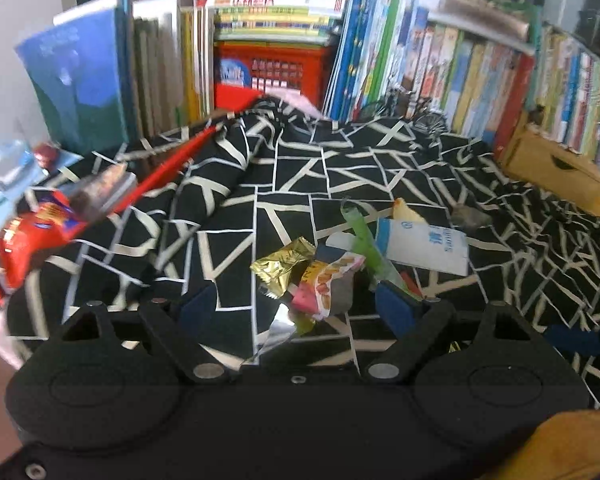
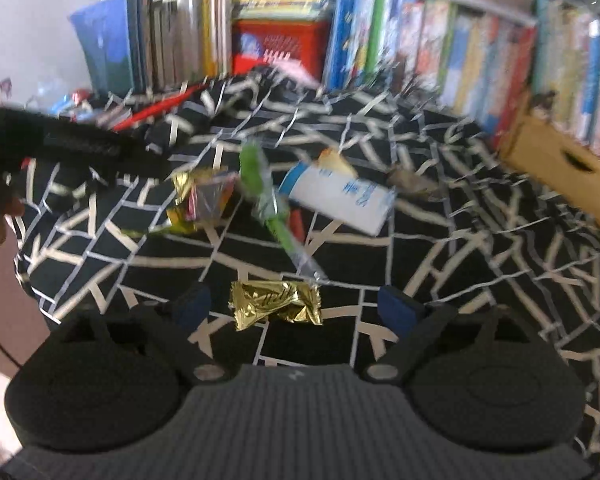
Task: Collect trash
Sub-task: 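Move both grippers back to the wrapper pile on the bed, then grasp the macaron packet with the left gripper while the right grasps the gold foil wrapper, then carry the macaron packet and gold foil wrapper in both grippers over the black bin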
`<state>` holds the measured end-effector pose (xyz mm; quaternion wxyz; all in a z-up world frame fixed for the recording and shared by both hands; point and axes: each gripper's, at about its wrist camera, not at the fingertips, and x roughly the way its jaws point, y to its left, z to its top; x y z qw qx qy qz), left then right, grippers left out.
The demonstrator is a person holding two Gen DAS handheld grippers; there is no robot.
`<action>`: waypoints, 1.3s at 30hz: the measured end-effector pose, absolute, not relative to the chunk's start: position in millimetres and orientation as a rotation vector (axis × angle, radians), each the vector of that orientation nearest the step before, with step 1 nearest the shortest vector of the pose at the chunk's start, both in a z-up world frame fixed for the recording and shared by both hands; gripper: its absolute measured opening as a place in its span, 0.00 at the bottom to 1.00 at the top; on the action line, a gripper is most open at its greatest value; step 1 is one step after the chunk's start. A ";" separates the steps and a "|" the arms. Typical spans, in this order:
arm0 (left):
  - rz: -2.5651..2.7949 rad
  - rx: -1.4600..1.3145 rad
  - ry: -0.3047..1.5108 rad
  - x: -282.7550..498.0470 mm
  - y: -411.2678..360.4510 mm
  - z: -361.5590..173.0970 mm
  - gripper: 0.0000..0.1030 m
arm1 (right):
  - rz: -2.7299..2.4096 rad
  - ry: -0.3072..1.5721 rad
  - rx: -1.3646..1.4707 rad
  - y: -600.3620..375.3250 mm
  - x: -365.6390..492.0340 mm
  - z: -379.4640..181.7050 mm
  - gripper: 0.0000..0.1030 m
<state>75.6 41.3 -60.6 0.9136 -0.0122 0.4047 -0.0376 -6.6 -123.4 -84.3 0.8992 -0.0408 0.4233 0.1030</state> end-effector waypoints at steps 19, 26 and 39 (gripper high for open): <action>-0.095 0.150 0.985 150.5 -12.6 -126.3 0.74 | 0.366 1.009 -0.008 -130.6 44.7 -136.8 0.89; -0.112 0.109 1.036 152.3 -17.0 -126.0 0.38 | 0.447 1.017 -0.085 -130.5 44.5 -138.7 0.60; -0.125 0.091 1.019 129.4 -27.9 -102.1 0.37 | 0.409 1.038 -0.037 -160.6 43.1 -128.4 0.58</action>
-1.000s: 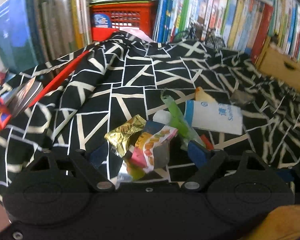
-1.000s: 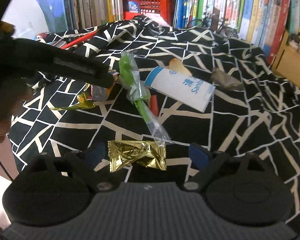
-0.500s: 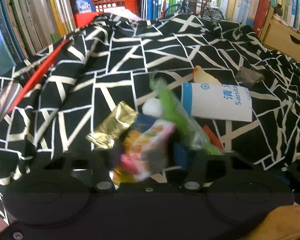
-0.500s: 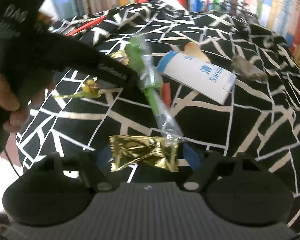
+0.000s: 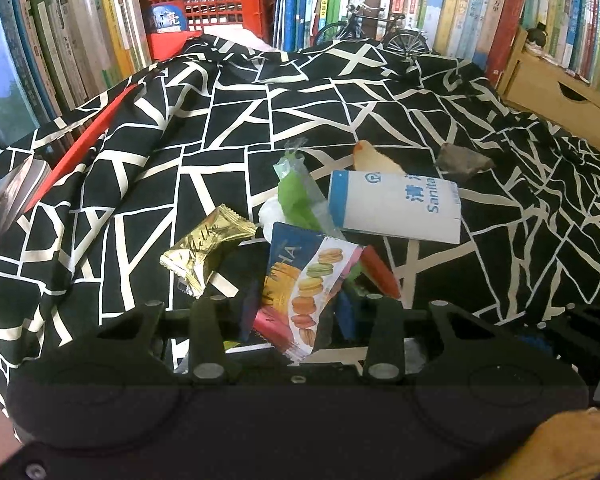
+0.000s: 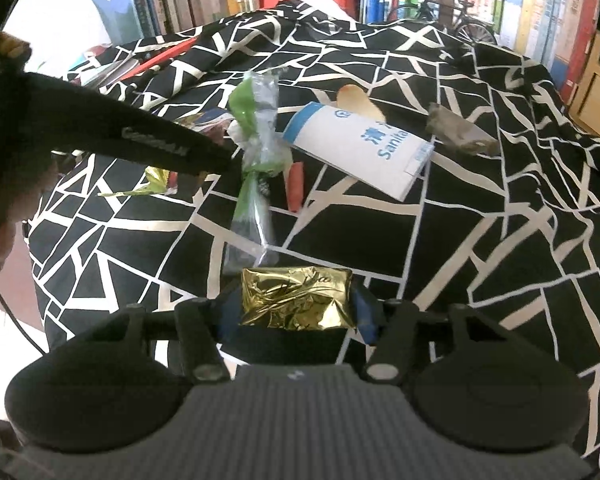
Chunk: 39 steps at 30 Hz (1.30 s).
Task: Collect trash
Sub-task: 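Carry the macaron packet and gold foil wrapper in both grippers over the black bin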
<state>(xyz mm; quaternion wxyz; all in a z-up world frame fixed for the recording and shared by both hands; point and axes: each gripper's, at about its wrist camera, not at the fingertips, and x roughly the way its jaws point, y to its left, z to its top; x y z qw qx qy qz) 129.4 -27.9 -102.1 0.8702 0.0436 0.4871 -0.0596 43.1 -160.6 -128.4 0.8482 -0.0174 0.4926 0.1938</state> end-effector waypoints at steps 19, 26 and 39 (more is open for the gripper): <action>-0.198 0.086 0.964 56.0 -38.7 -76.0 0.37 | 0.296 0.994 -0.032 -172.2 -22.6 -106.8 0.58; -0.209 0.080 0.948 -4.0 -23.5 -64.1 0.37 | 0.247 0.977 -0.022 -164.5 -71.5 -97.0 0.58; -0.135 0.060 0.933 -134.2 33.6 -45.4 0.37 | 0.276 0.953 -0.032 -127.7 -168.3 -79.0 0.59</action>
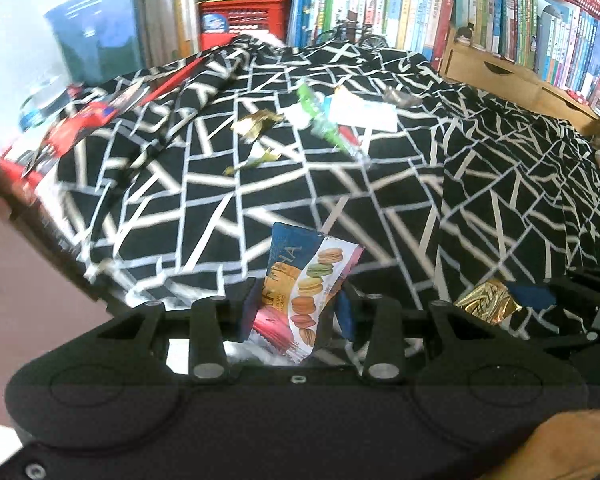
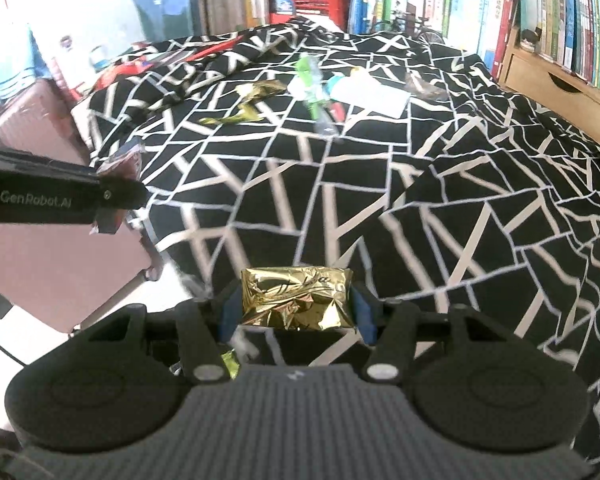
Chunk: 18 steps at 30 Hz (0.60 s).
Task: Collect trash
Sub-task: 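Carry the macaron packet and gold foil wrapper in both grippers over the black bin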
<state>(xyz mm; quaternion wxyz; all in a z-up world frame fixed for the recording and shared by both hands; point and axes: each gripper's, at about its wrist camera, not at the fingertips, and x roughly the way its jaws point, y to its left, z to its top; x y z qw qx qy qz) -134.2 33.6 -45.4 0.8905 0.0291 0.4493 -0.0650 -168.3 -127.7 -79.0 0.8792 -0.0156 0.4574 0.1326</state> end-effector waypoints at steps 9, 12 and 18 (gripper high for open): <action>-0.088 0.043 0.946 -211.4 68.4 -48.7 0.37 | 0.299 0.936 -0.037 -101.7 -217.0 -74.6 0.59; -0.076 0.038 0.958 -231.1 77.0 -54.0 0.37 | 0.311 0.939 -0.049 -93.8 -231.5 -76.7 0.59; -0.045 0.015 0.989 -259.9 91.7 -68.4 0.37 | 0.348 0.961 -0.084 -79.1 -251.2 -85.7 0.59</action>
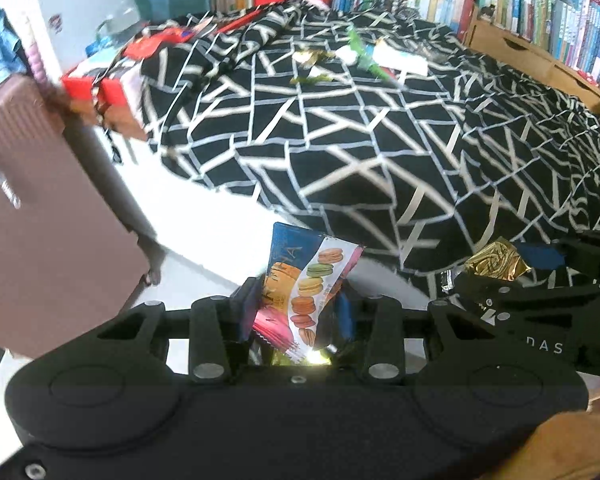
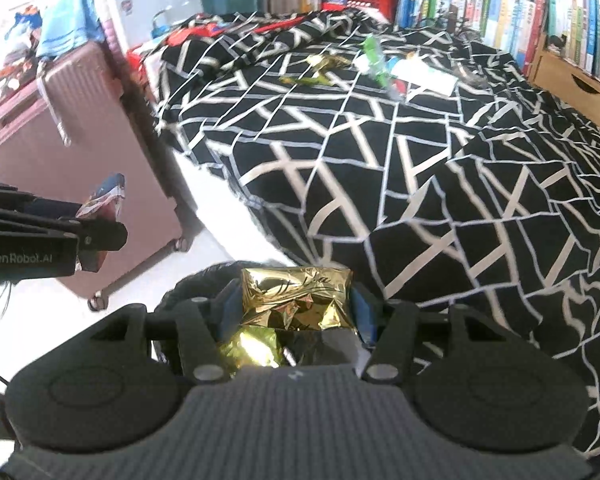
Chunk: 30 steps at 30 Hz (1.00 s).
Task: Collect trash
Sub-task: 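Carry the macaron packet and gold foil wrapper in both grippers over the black bin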
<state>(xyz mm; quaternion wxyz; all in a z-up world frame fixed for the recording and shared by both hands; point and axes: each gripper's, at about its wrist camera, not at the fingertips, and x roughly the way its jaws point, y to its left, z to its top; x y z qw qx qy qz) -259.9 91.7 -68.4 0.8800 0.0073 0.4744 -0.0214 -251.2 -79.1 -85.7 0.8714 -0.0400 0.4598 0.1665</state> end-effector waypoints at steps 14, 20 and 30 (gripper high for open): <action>0.050 -0.102 1.080 -272.8 113.2 -148.5 0.37 | 0.483 0.999 -0.220 -43.1 -253.0 -137.8 0.60; 0.106 -0.136 1.136 -262.2 118.4 -218.1 0.37 | 0.539 1.024 -0.276 -28.8 -243.8 -193.0 0.60; 0.124 -0.184 1.192 -252.9 125.9 -291.9 0.37 | 0.565 1.048 -0.311 -20.6 -227.6 -253.6 0.62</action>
